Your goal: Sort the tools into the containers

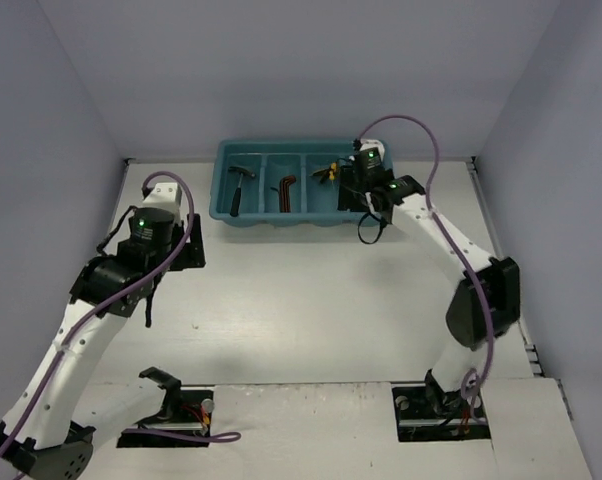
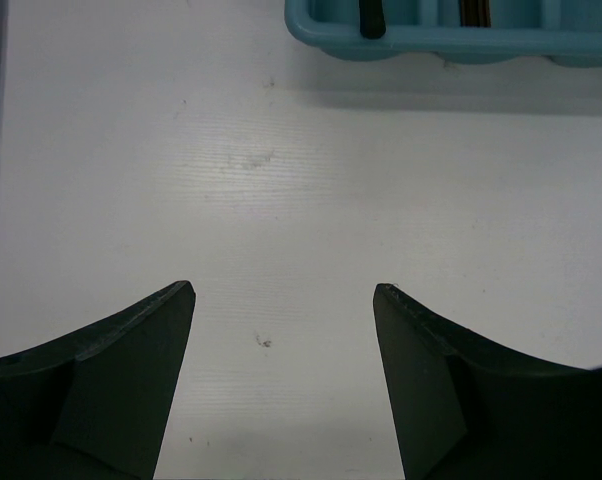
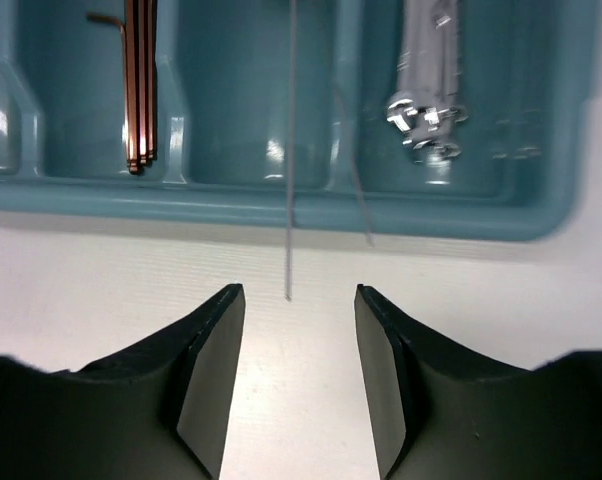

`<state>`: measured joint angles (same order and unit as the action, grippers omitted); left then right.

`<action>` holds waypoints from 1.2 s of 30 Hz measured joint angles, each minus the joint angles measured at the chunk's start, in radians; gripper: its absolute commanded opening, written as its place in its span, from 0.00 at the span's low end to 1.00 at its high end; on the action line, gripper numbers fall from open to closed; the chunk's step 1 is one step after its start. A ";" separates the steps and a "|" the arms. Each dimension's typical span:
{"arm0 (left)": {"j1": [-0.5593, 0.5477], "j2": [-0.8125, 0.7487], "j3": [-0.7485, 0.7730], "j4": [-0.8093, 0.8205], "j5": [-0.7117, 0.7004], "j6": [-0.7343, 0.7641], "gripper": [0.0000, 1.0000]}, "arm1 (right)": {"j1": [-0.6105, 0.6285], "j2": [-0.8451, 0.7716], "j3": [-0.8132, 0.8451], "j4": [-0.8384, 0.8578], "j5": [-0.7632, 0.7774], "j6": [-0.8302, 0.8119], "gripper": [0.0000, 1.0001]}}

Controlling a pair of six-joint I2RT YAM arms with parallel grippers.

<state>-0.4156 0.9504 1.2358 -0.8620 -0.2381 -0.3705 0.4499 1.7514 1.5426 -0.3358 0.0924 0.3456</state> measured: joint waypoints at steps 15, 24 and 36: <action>0.006 -0.186 0.220 -0.002 -0.224 0.153 0.89 | -0.018 -0.861 -0.258 -0.009 0.302 -0.164 0.99; 0.008 -0.260 0.248 0.003 -0.364 0.247 0.91 | -0.018 -1.173 -0.401 -0.032 0.486 -0.170 1.00; 0.008 -0.216 0.218 0.005 -0.372 0.215 0.91 | -0.018 -1.236 -0.420 -0.039 0.573 -0.203 1.00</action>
<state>-0.4080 0.7342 1.4540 -0.8571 -0.6099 -0.1557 0.4324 0.5150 1.1221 -0.3745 0.6659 0.1429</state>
